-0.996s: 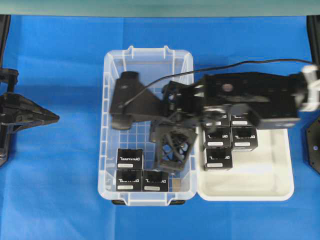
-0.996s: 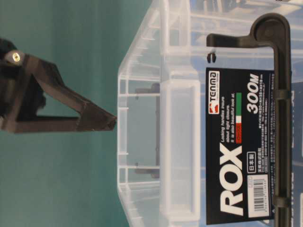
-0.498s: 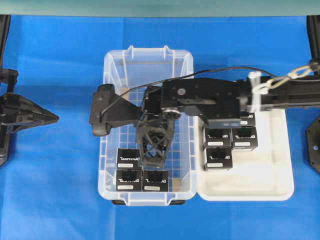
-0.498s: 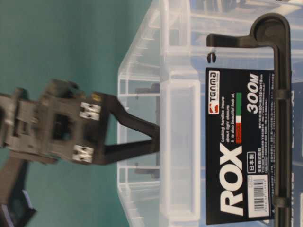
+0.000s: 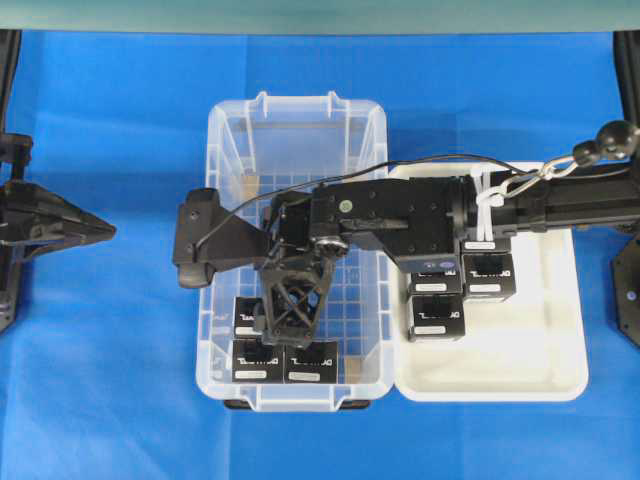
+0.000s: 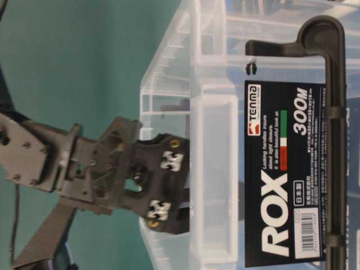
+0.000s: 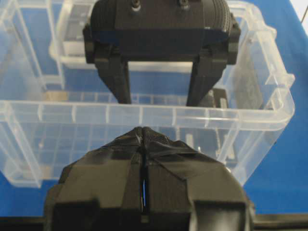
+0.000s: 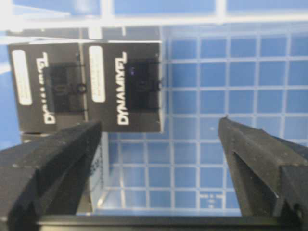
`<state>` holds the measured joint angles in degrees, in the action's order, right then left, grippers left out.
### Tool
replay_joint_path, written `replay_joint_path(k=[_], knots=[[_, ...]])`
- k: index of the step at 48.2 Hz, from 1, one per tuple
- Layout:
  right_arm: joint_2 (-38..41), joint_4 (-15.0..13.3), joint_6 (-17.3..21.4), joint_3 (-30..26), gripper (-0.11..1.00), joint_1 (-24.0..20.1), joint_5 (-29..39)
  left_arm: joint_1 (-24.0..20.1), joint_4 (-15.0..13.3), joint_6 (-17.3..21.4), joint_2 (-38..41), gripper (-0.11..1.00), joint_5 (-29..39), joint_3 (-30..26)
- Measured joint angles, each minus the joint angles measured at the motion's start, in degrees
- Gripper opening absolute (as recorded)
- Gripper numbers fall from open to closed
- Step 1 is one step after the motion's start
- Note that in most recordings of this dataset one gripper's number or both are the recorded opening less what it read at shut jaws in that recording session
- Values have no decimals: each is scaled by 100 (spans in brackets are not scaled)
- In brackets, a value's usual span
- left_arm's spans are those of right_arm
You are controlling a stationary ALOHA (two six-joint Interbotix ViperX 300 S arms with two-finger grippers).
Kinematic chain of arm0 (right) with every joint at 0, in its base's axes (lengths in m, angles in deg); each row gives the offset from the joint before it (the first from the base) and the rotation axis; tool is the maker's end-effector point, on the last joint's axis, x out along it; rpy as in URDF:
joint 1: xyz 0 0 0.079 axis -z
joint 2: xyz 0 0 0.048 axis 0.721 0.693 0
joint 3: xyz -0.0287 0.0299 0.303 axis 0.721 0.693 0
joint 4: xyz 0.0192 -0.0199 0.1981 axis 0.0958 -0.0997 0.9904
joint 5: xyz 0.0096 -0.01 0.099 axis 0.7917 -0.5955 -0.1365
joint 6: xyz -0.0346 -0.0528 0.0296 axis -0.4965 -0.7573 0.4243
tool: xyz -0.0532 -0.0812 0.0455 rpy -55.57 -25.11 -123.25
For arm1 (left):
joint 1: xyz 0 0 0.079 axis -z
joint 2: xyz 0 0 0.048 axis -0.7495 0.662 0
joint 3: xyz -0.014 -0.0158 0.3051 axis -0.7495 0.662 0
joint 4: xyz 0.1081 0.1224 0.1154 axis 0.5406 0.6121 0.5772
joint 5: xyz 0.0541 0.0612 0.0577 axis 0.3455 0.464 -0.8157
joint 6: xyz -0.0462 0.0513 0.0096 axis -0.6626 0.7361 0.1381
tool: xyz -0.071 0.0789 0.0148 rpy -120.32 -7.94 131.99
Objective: Pick the box from inside the plastic case
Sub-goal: 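Lower the open right gripper onto the upper-left black box in the case, then close the right gripper on the black DYNAMIXEL box and lift it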
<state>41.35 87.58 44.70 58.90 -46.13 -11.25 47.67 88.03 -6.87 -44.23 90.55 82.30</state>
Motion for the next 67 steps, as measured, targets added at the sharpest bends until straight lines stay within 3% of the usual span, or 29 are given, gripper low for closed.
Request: replay_joint_path(k=[44, 67], knots=[[369, 35, -343, 70, 99, -193, -694, -185, 9, -9, -114, -6, 114, 0], [483, 35, -439, 325, 99, 167, -1020, -185, 9, -9, -114, -6, 158, 0]])
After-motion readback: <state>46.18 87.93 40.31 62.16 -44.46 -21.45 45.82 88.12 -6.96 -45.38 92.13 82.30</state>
